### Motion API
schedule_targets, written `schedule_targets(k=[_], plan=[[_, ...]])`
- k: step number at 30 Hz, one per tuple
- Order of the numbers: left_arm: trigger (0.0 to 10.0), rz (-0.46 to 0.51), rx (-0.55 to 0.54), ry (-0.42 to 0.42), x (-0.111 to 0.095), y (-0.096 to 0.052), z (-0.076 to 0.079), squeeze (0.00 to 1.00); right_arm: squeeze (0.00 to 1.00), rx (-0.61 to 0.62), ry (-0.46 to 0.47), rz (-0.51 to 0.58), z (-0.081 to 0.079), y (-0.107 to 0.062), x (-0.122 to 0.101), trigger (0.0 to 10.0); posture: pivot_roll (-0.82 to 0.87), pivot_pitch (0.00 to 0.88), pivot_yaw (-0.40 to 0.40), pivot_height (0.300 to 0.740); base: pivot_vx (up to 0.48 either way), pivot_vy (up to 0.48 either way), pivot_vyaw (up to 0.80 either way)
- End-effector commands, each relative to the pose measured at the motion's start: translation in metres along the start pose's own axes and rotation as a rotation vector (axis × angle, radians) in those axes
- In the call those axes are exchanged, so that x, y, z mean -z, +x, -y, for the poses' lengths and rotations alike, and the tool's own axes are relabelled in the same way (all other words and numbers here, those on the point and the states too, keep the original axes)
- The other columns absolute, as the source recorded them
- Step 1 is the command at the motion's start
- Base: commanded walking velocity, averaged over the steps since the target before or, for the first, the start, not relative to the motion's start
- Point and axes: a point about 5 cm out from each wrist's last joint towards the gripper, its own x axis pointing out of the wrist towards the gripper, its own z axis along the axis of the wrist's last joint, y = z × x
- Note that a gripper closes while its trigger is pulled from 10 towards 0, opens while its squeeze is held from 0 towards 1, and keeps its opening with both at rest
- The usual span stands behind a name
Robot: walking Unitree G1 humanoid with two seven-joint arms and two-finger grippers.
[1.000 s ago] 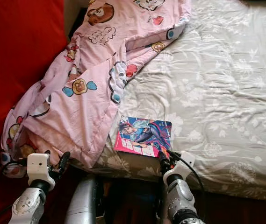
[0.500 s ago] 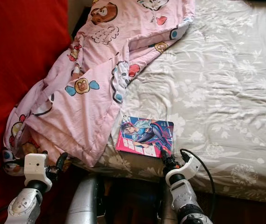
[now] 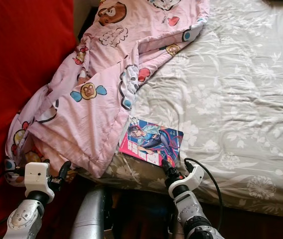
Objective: Clean up the room
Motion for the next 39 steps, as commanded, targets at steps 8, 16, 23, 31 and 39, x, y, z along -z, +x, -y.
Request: schedule_targets(k=[8, 16, 23, 31, 39], plan=[[10.0, -0.049, -0.011, 0.025, 0.009, -0.007, -0.006, 0.0, 0.0, 0.008, 0.015, -0.088, 0.002, -0.003, 0.021, 10.0, 0.16, 0.31, 0.124, 0.611, 0.0, 0.0, 0.0], [10.0, -0.051, -0.002, 0.035, 0.009, -0.004, -0.001, 0.0, 0.0, -0.045, 0.076, -0.057, -0.005, 0.0, 0.018, 0.0, 0.14, 0.283, 0.103, 0.611, 0.0, 0.0, 0.0], [10.0, -0.049, 0.019, 0.052, 0.01, -0.001, 0.008, 0.0, 0.0, -0.114, 0.143, -0.02, -0.006, -0.002, 0.017, 0.0, 0.14, 0.285, 0.103, 0.611, 0.0, 0.0, 0.0], [10.0, -0.057, 0.02, 0.061, 0.012, -0.002, 0.008, 0.0, 0.0, -0.112, 0.154, -0.024, 0.002, -0.008, 0.019, 0.0, 0.14, 0.286, 0.108, 0.611, 0.0, 0.0, 0.0], [10.0, -0.06, 0.034, 0.075, 0.012, 0.0, 0.009, 0.0, 0.0, -0.112, 0.157, -0.024, 0.003, -0.009, 0.02, 0.0, 0.13, 0.282, 0.112, 0.611, 0.0, 0.0, 0.0]])
